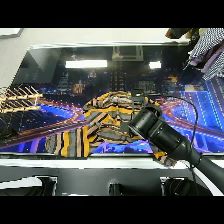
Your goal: Fold the clothes and pants, and hang the long-sleeved shirts on hangers.
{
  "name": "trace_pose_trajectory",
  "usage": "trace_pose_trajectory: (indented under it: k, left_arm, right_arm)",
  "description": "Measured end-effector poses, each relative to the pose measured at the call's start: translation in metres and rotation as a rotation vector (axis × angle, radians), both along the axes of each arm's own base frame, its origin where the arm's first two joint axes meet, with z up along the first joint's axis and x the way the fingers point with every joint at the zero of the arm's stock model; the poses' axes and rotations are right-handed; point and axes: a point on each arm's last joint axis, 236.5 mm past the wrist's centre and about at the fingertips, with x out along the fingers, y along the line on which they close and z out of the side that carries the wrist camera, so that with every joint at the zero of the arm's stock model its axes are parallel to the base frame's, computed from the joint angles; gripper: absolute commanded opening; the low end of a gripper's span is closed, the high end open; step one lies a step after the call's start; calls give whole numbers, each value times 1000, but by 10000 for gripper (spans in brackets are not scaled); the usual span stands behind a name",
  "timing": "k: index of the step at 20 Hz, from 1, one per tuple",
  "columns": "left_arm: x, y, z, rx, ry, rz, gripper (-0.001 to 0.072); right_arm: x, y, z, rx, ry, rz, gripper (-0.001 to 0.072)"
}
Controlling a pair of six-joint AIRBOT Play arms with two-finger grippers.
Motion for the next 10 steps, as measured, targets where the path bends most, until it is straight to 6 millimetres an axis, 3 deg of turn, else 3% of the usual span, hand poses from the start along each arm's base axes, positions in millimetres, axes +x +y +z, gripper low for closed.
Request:
trace_pose_trajectory:
  k: [5, 7, 9, 10]
  left_arm:
    - [6, -9, -9, -13, 14, -38, 422]
    - [6, -11, -11, -16, 18, -45, 166]
    - [7, -12, -12, -18, 21, -51, 78]
    - [7, -13, -13, -18, 21, -52, 76]
  right_arm:
    - [1, -1, 0, -1, -3, -4, 27]
    - [1, -1, 0, -1, -3, -4, 27]
    - [1, -1, 0, -2, -3, -4, 27]
    - [1, -1, 0, -3, -4, -4, 27]
